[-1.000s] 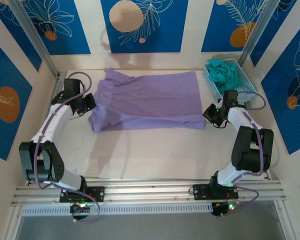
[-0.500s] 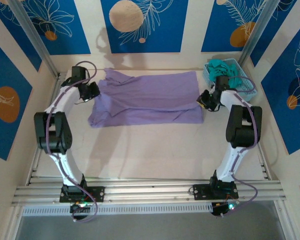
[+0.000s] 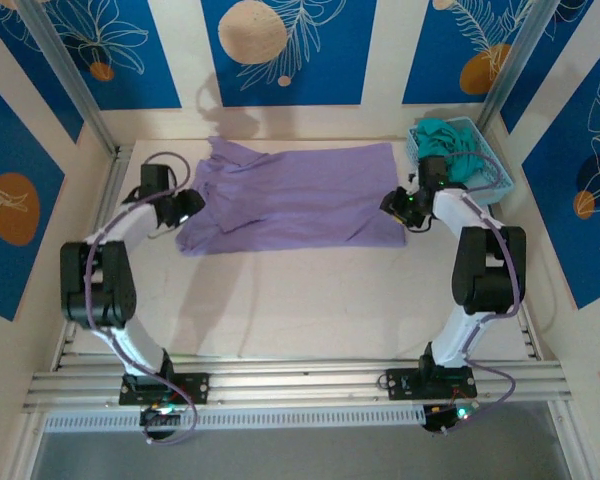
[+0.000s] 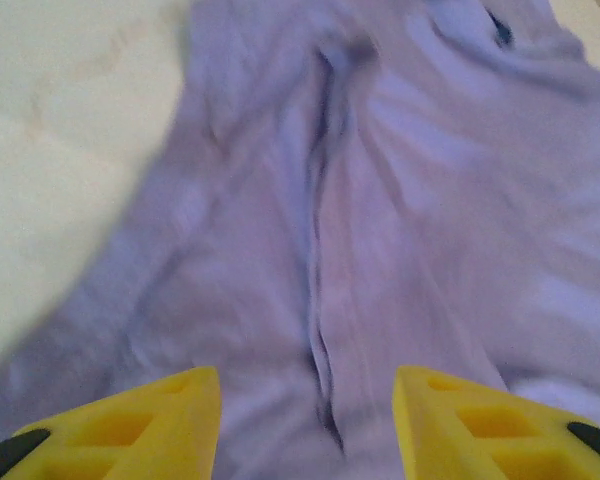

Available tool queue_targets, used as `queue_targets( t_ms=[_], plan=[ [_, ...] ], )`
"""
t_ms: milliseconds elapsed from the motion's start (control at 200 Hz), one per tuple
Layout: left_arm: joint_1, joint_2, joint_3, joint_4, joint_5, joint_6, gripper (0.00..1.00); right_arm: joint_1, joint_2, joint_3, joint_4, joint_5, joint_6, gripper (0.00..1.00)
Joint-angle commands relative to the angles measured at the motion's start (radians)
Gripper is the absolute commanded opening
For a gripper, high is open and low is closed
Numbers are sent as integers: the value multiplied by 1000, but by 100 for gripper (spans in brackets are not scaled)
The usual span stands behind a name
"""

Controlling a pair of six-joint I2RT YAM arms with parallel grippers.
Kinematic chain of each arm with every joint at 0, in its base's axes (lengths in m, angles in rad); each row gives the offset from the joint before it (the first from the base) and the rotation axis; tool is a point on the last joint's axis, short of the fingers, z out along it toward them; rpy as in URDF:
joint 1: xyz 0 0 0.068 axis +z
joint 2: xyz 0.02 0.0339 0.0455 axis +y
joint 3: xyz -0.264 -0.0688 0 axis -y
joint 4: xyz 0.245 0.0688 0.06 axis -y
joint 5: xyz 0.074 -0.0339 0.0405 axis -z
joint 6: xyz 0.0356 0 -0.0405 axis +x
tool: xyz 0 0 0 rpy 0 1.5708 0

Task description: Fold the inside-out t-shirt

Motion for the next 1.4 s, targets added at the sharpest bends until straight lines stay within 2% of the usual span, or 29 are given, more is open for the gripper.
queue_targets(
  t_ms=[0, 90, 185, 315, 450, 595, 685, 750, 850, 925, 975, 1070, 1150, 1230, 1395],
  plan=[
    [-39, 10, -86, 188, 115, -43, 49, 4, 107, 27, -55, -26, -42, 40],
    [-44, 69, -85, 194, 146, -38, 49, -13, 157, 48, -87, 18, -69, 39],
    [-39, 112, -72, 172, 120, -14, 49, -25, 186, 74, -164, 80, -98, 38],
    [-39, 124, -67, 97, 67, 37, 49, -40, 161, 46, -230, 149, -131, 36],
    [-41, 72, -185, 93, 41, 44, 49, -45, 99, -31, -277, 227, -141, 33],
    [-96, -71, -379, 91, 75, 25, 49, -94, -54, -189, -269, 271, -104, 29],
    [-167, -208, -481, 84, 90, -21, 50, -136, -224, -298, -238, 278, -80, 28],
    [-208, -313, -505, 32, 67, -34, 51, -127, -370, -365, -175, 257, -83, 29],
    [-211, -457, -498, -76, 8, -27, 53, 5, -574, -448, -1, 116, -190, 35],
    [-199, -526, -482, -143, -62, -2, 56, 183, -657, -514, 196, -2, -292, 40],
    [-180, -537, -485, -150, -59, 1, 56, 332, -656, -534, 302, -19, -347, 42],
    [-158, -483, -507, -84, 37, -26, 55, 564, -526, -494, 470, -9, -430, 46],
    [-151, -402, -513, -5, 120, -47, 50, 692, -348, -383, 534, 5, -489, 50],
    [-129, -350, -520, 40, 121, -47, 42, 761, -184, -265, 556, 11, -535, 51],
    [-78, -300, -554, 91, 138, -32, 34, 829, 71, -71, 524, 0, -607, 52]
  ],
)
